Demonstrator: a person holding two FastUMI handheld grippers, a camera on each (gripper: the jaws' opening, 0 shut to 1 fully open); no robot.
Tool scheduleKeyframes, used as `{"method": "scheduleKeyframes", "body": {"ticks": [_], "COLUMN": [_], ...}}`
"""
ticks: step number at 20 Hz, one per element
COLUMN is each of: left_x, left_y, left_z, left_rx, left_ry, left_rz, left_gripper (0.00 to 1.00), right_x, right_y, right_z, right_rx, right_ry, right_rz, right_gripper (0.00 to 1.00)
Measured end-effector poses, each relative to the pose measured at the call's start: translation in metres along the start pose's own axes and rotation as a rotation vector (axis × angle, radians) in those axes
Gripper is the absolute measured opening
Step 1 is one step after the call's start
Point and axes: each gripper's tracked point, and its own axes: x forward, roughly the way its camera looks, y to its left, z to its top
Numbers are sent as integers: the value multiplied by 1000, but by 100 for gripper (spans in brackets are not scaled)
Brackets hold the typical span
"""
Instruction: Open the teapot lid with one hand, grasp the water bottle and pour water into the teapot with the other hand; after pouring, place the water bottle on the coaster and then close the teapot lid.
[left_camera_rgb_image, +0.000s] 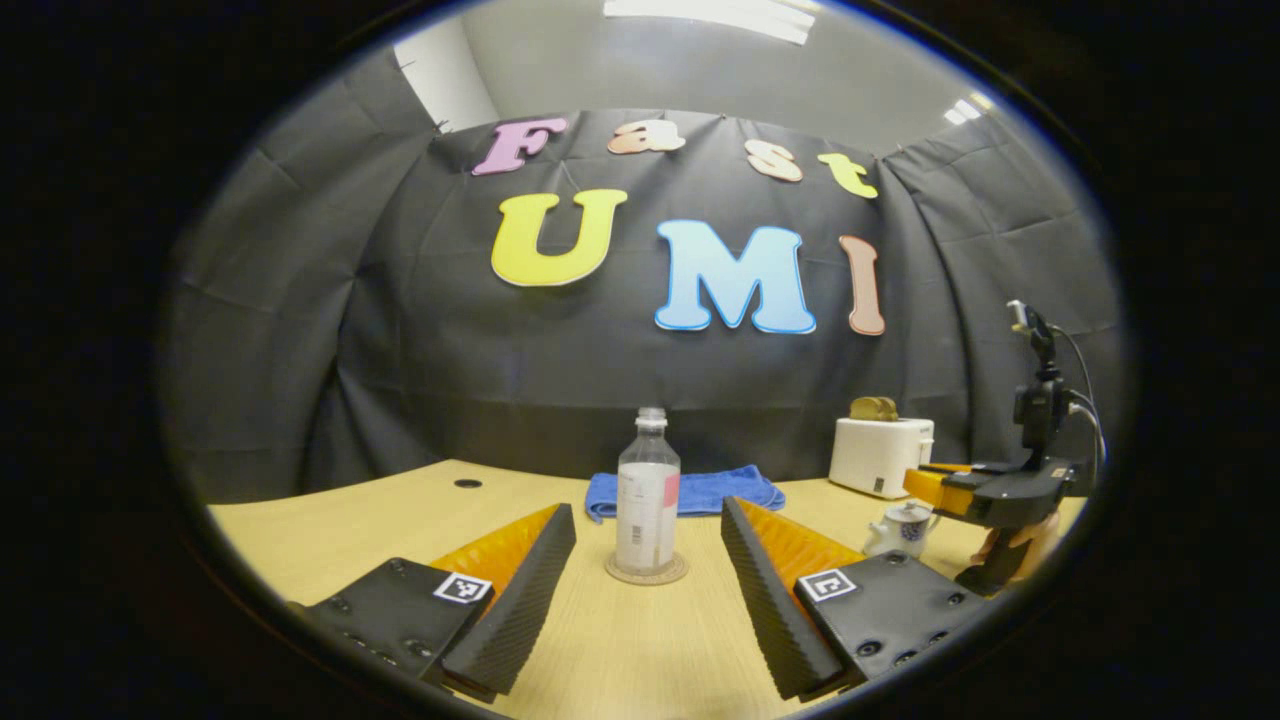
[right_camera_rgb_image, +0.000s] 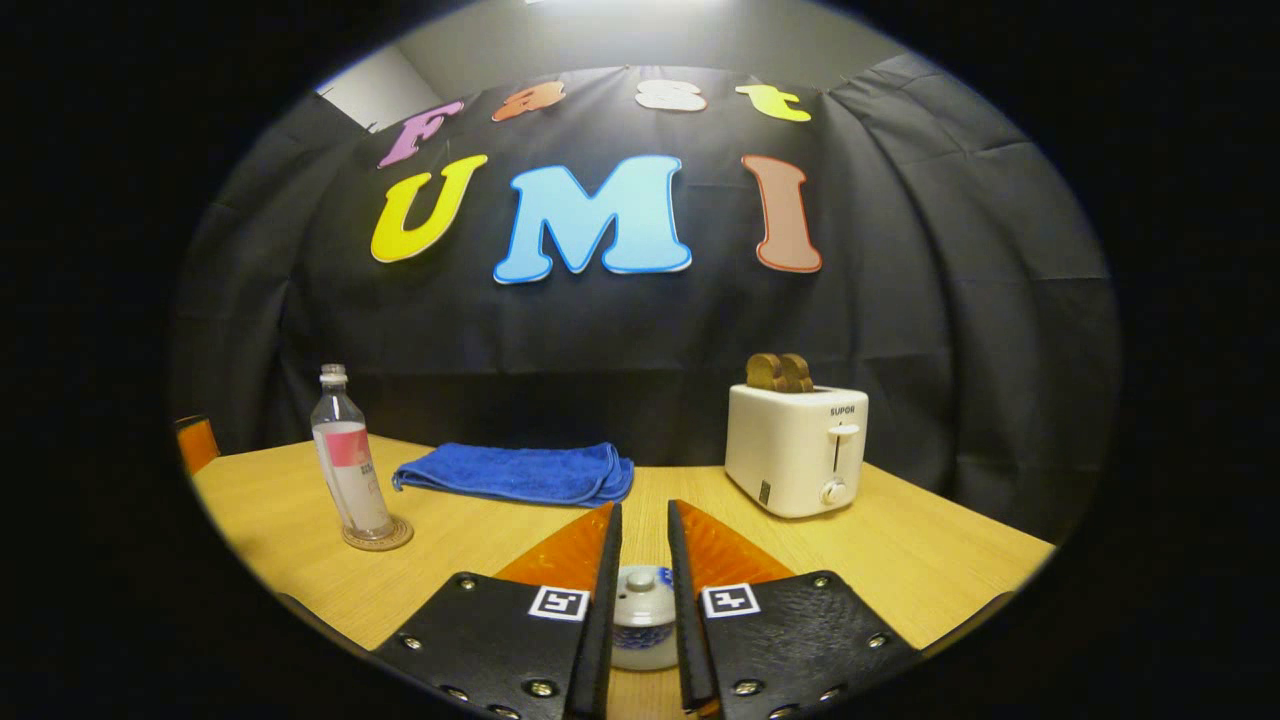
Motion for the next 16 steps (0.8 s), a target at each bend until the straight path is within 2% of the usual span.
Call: {"method": "scheduleKeyframes", "body": {"ticks": [5, 9, 10, 11, 13, 16], "left_x": [-9, -14, -18, -19, -22, -24], "left_y": [-11, -31, -36, -40, -49, -51], "left_z": [13, 11, 4, -2, -12, -18], "left_rx": [8, 0, -3, -8, -8, 43], "left_ry": [-19, -14, -2, 6, 21, 27], "left_rz": [-14, -33, -33, -32, -30, -16], "left_gripper": [99, 99, 99, 99, 99, 99], "right_x": [-49, -105, -117, -126, -135, -143], "right_y": [3, 8, 11, 11, 19, 28], "right_z": [36, 23, 19, 14, 4, -14], "right_rx": [-12, 3, -5, -16, -47, -40], "right_ry": [-66, -47, -44, -35, -18, 19], "right_rz": [14, 20, 11, 2, 1, 19], "right_gripper": [29, 32, 43, 44, 70, 74]}}
